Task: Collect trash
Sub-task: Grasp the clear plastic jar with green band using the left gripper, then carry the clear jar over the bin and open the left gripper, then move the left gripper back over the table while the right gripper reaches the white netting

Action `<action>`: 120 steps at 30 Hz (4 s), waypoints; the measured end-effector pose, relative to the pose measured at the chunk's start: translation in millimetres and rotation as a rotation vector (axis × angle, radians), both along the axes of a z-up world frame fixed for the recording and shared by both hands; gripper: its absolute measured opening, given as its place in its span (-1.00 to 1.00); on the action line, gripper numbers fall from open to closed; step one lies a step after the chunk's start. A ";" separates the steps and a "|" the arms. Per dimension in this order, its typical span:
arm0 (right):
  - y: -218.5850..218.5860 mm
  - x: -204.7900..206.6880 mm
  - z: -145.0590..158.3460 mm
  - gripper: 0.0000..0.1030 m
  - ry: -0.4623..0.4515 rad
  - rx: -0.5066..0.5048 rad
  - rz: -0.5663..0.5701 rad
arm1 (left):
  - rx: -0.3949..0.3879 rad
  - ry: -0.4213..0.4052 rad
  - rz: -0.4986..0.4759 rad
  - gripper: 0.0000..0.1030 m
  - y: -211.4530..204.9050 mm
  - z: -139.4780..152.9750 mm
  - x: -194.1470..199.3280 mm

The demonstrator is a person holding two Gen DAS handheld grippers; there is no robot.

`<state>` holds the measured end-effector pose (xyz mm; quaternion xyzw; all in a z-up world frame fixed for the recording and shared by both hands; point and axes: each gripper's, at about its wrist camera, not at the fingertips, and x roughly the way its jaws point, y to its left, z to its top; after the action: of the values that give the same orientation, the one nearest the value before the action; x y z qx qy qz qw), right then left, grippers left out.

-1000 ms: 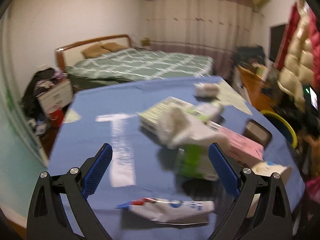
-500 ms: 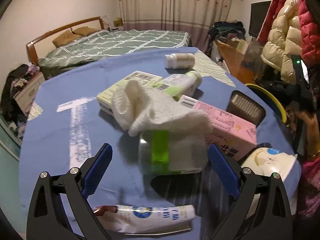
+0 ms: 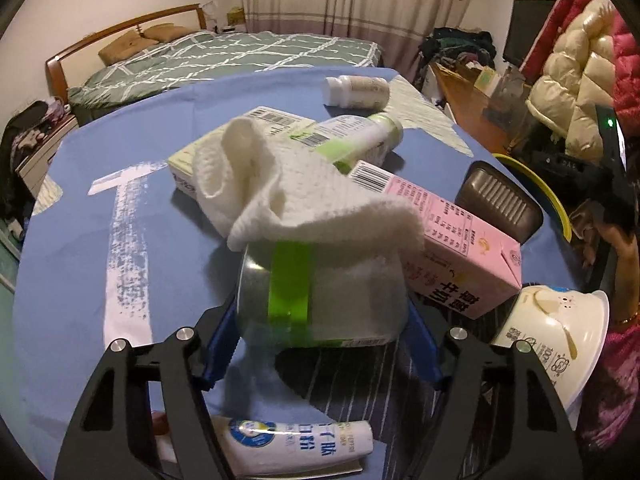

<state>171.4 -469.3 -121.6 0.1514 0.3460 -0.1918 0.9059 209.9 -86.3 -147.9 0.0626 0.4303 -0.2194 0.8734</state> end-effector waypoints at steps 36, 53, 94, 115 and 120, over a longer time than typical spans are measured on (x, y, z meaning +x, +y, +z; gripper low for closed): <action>-69.5 -81.7 28.4 -0.62 -0.079 -0.018 -0.094 | 0.012 -0.058 -0.362 0.38 -221.1 104.1 32.6; -115.3 -123.0 12.2 -0.46 -0.068 0.035 -0.163 | 0.123 0.084 -0.538 0.60 -401.2 41.9 49.7; 218.7 12.1 69.6 -0.43 -0.028 0.016 0.725 | 0.001 -0.307 0.634 0.80 215.8 36.6 59.2; 341.2 49.1 36.5 -0.43 0.208 -0.161 0.866 | 0.028 -0.259 0.688 0.80 211.1 22.2 71.1; 342.0 60.1 23.6 -0.78 0.253 -0.194 0.863 | 0.023 -0.258 0.694 0.80 212.5 23.2 70.8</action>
<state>231.6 -127.3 -98.1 -0.1165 0.4656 0.1547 0.8636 280.6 126.2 -124.6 -0.0499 0.3150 0.1043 0.9420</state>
